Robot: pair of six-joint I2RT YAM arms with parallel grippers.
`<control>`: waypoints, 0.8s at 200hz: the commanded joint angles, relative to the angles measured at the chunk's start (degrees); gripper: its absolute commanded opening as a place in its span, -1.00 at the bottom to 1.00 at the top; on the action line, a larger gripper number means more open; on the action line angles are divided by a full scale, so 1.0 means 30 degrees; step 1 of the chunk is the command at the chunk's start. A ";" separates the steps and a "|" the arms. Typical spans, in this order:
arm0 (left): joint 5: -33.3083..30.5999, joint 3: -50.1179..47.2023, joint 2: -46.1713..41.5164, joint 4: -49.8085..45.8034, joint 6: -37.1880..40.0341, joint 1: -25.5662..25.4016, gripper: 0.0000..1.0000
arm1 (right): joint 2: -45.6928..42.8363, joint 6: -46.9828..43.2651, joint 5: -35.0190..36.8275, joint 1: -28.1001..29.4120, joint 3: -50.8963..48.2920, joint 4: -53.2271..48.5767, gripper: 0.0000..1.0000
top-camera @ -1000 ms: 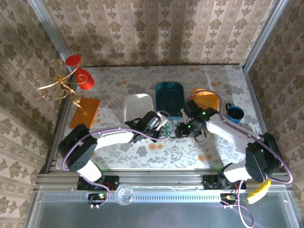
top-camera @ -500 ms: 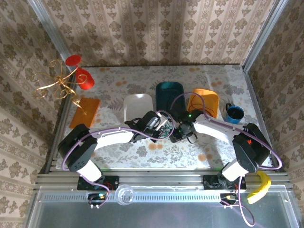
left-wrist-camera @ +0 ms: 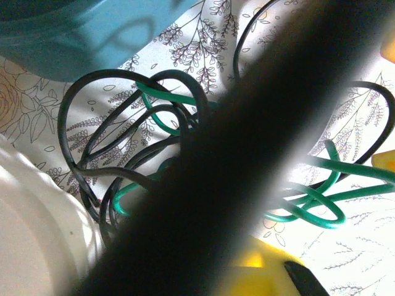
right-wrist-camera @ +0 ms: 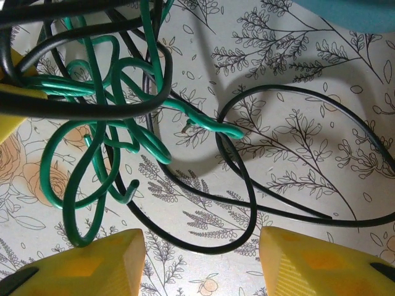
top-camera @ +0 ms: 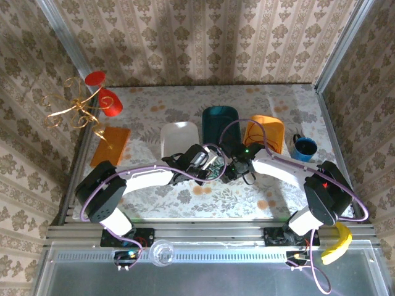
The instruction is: Untangle the cables
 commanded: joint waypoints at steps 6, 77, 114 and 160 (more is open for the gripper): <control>0.0269 0.0442 -0.0223 -0.0380 -0.0015 0.0149 -1.00 | 0.0699 -0.0955 -0.1031 0.0545 -0.0415 0.0614 0.07; 0.0360 0.0676 -0.0150 -0.0587 0.0125 0.0150 -1.00 | 0.2150 -0.1069 -0.2670 0.0978 -0.0367 0.0848 0.07; 0.0337 0.0648 -0.0143 -0.0528 0.0023 0.0145 -1.00 | 0.2646 -0.0314 -0.1376 0.0959 -0.0090 0.0514 0.06; 0.0366 0.0559 -0.0080 -0.0352 -0.0074 0.0149 -1.00 | 0.1747 0.0662 -0.0193 0.0731 -0.0707 0.0680 0.06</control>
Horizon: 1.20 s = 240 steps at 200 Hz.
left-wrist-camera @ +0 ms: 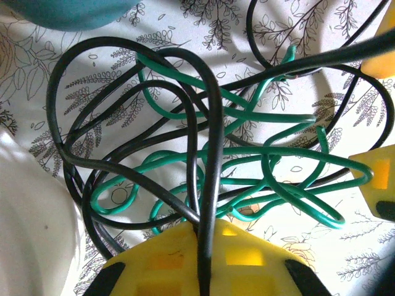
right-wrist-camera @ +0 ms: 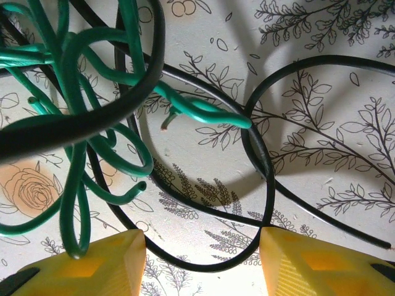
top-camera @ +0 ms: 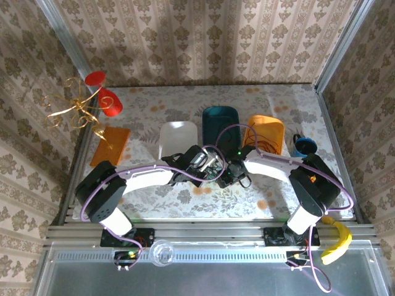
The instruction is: Untangle the cables
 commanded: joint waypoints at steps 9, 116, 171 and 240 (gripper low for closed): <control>0.0414 0.0529 -0.0055 0.1054 -0.0057 0.0050 -1.00 | -0.0600 0.0365 0.0696 0.0254 -0.0585 -0.0009 0.06; 0.0440 0.0505 0.0080 0.1204 -0.0074 0.0028 -1.00 | -0.1335 0.0762 -0.3716 -0.3341 -0.1790 0.2017 0.02; 0.0473 0.0472 0.0143 0.1376 -0.0103 0.0026 -1.00 | 0.0035 0.0865 -0.4130 -0.3682 -0.1350 0.1892 -0.17; 0.0459 0.0241 0.0026 0.1435 -0.0109 0.0017 -1.00 | -0.0864 0.1787 -0.1691 -0.3564 -0.1688 0.2434 -0.86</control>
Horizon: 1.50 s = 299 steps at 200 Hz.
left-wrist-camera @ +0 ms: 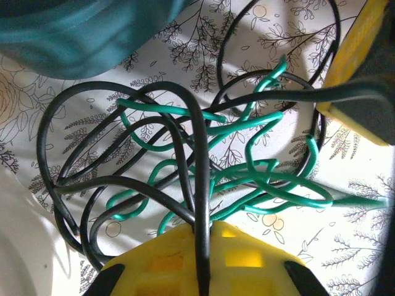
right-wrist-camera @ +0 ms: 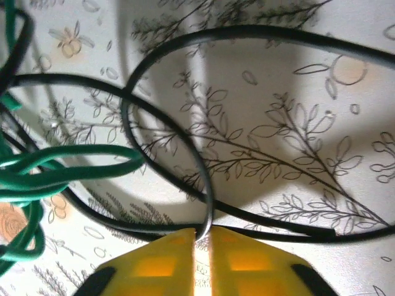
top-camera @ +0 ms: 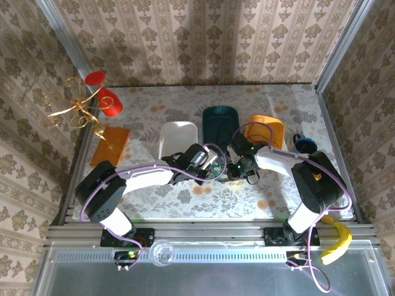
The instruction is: Untangle the cables
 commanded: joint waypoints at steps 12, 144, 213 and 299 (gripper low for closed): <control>0.0163 0.0098 -0.0015 0.0218 -0.0103 0.0023 -1.00 | -0.1434 0.0706 0.2048 0.0086 -0.0247 0.0380 -0.91; 0.0366 0.0333 0.0201 0.0147 -0.0100 0.0035 -1.00 | -0.1240 0.0448 0.2243 -0.0116 0.0144 0.1073 -0.36; 0.0258 0.0333 0.0143 0.0108 -0.0220 0.0003 -1.00 | -0.0380 0.0738 0.2334 -0.0149 0.0296 0.1502 -0.30; 0.0214 0.0421 0.0201 0.0038 -0.0227 -0.0131 -1.00 | -0.0359 0.2663 0.3507 -0.1184 0.0581 0.1999 -0.27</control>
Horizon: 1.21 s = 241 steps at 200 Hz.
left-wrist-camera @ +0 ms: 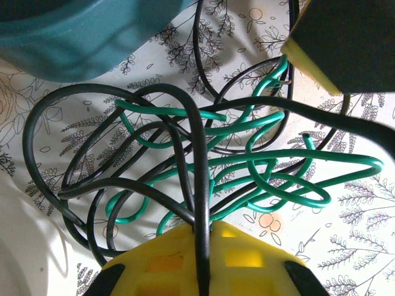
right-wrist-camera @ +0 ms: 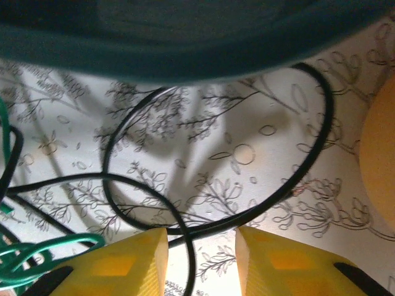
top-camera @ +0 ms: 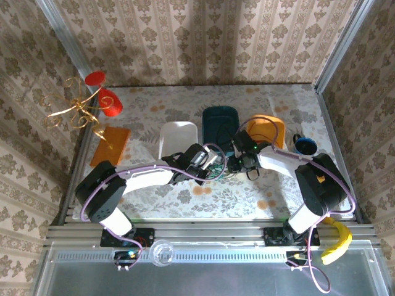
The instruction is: Untangle the cables
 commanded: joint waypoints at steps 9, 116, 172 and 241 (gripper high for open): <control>0.0090 0.0421 0.0201 -0.0053 -0.0198 -0.0109 -1.00 | 0.0405 0.1429 0.0889 -0.0588 0.0792 0.0229 -0.27; 0.0031 0.0443 0.0202 -0.0141 -0.0161 -0.0174 -1.00 | 0.1027 0.2832 0.0560 -0.0504 0.0576 0.1455 -1.00; 0.0229 0.0508 0.0487 0.0104 -0.0075 -0.0218 -1.00 | -0.5707 0.2561 0.2517 -0.0108 -0.0383 0.0997 -1.00; 0.0280 0.0451 0.0524 -0.0075 0.0212 -0.0267 -1.00 | -1.1122 0.0010 0.8075 -0.1014 0.1656 -0.0039 -1.00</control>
